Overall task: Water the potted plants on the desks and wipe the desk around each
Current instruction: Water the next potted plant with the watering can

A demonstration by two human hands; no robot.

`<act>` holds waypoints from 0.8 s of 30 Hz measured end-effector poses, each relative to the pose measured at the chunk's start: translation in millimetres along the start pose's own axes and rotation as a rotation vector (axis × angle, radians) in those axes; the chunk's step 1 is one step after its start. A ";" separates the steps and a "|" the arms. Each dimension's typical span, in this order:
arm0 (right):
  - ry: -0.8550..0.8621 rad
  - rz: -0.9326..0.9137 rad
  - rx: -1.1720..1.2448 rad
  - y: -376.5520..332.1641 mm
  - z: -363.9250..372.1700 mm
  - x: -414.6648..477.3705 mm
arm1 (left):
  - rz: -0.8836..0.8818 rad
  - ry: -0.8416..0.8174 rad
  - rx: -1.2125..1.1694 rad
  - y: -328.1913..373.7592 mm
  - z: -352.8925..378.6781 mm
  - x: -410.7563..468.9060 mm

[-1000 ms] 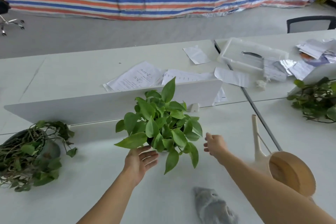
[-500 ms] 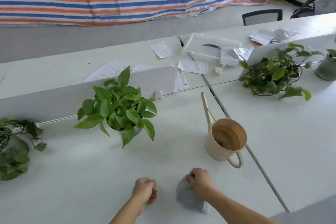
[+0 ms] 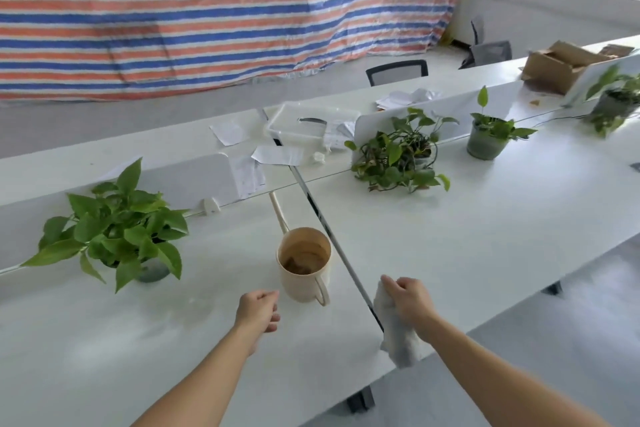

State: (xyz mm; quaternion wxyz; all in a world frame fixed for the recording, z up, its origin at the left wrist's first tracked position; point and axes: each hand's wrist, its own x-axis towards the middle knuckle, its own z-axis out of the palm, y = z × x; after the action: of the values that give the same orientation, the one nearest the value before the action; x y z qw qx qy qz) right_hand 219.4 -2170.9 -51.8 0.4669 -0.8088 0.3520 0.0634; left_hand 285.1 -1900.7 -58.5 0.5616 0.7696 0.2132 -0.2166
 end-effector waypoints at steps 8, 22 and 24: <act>0.091 0.031 0.019 -16.6 -54.8 78.6 | 0.074 0.101 0.082 60.6 18.0 51.5; -0.534 0.098 0.040 -58.7 37.0 86.6 | 0.051 -0.111 0.416 98.8 22.4 113.8; -0.621 0.110 0.031 -59.1 40.0 88.1 | 0.087 -0.102 0.462 104.6 30.2 109.8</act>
State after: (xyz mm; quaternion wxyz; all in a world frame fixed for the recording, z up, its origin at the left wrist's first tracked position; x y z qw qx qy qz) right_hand 331.2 -2165.2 -70.0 0.5599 -0.7234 0.2370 0.3271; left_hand 431.5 -1949.4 -49.0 0.3893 0.8743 0.0958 -0.2735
